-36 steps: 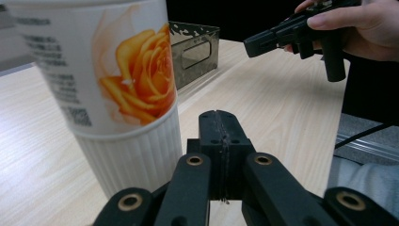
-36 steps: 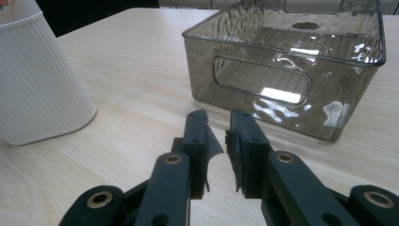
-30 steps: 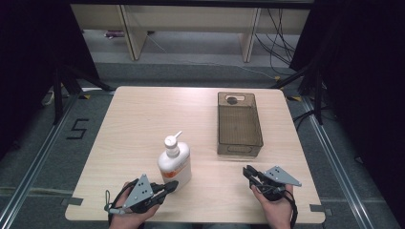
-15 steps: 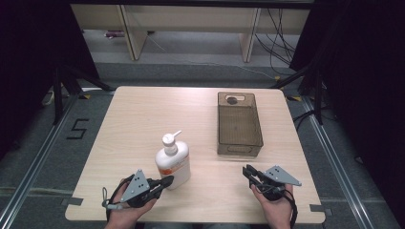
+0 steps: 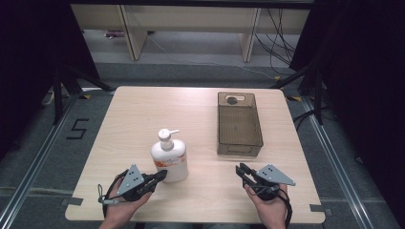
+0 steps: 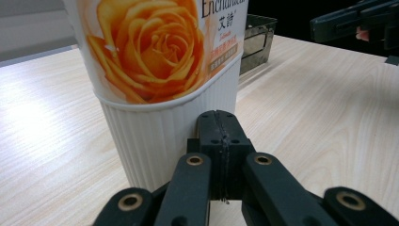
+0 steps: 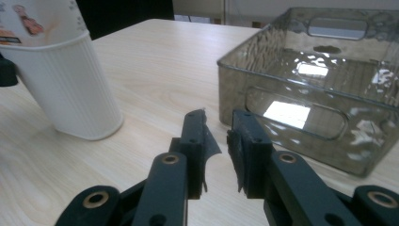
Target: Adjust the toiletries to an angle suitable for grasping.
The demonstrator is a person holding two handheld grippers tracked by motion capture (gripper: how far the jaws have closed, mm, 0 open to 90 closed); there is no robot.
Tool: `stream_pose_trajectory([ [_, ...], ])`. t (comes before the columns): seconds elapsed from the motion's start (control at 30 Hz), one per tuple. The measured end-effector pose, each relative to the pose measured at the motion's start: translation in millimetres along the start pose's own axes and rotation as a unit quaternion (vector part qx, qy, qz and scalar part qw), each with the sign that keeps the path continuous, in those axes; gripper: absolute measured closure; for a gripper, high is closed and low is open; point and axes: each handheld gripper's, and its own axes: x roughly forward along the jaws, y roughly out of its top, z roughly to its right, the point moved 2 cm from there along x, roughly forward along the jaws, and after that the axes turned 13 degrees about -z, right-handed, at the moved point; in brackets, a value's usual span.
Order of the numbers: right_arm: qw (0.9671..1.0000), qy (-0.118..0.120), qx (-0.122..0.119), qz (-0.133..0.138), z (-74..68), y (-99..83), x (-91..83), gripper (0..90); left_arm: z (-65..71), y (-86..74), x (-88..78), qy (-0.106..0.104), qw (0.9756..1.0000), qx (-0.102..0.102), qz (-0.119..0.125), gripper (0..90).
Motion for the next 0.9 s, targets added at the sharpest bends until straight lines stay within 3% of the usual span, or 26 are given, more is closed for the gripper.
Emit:
stream_pose_trajectory([
  [0.07, 1.0, -0.005, -0.001, -0.003, -2.1, 1.4, -1.4, 75.6, -0.4, -0.2, 0.1, 0.001, 1.0, -0.001, 0.0, 89.5],
  [0.1, 0.9998, -0.006, -0.016, 0.007, -4.0, 4.7, -0.2, 75.3, -1.7, -0.8, 1.2, -0.002, 1.0, -0.003, 0.005, 89.5],
  [0.17, 0.9998, 0.006, -0.014, 0.011, -8.7, 6.9, 1.7, 75.0, -2.9, -1.5, 0.3, 0.004, 1.0, -0.004, -0.001, 89.5],
  [0.2, 0.9996, -0.003, -0.025, 0.009, -9.1, 8.2, 1.1, 74.9, -3.5, -1.7, 0.9, 0.002, 1.0, -0.005, 0.004, 89.5],
  [0.37, 0.9994, 0.01, -0.029, 0.015, -20.2, 14.1, 3.4, 72.0, -3.7, -3.0, -2.3, 0.001, 1.0, -0.006, 0.005, 87.3],
  [0.57, 0.9986, 0.026, -0.035, 0.03, -39.8, 25.8, 5.6, 64.4, -10.6, -16.7, -17.9, 0.008, 0.9998, -0.013, 0.013, 75.8],
  [0.6, 0.9982, 0.036, -0.036, 0.031, -50.7, 32.2, 7.7, 60.5, -14.5, -22.2, -22.0, 0.017, 0.9994, -0.025, 0.015, 66.3],
  [0.63, 0.9982, 0.036, -0.036, 0.031, -50.7, 32.2, 7.7, 60.5, -14.5, -22.2, -22.0, 0.017, 0.9994, -0.025, 0.015, 62.8],
  [0.7, 0.997, 0.031, -0.059, 0.039, -60.8, 42.4, 10.6, 54.5, -22.5, -28.8, -22.5, 0.03, 0.9985, -0.044, 0.016, 53.6],
  [0.73, 0.9967, 0.042, -0.055, 0.042, -66.1, 46.0, 12.2, 52.2, -22.5, -28.8, -22.5, 0.03, 0.9985, -0.044, 0.016, 50.2],
  [0.8, 0.996, 0.038, -0.066, 0.047, -72.7, 53.5, 13.5, 49.4, -30.3, -33.2, -21.4, 0.041, 0.9979, -0.048, 0.013, 46.1],
  [0.9, 0.995, 0.05, -0.07, 0.051, -84.9, 62.1, 16.4, 43.0, -33.1, -34.5, -19.2, 0.045, 0.9975, -0.053, 0.016, 41.1],
])
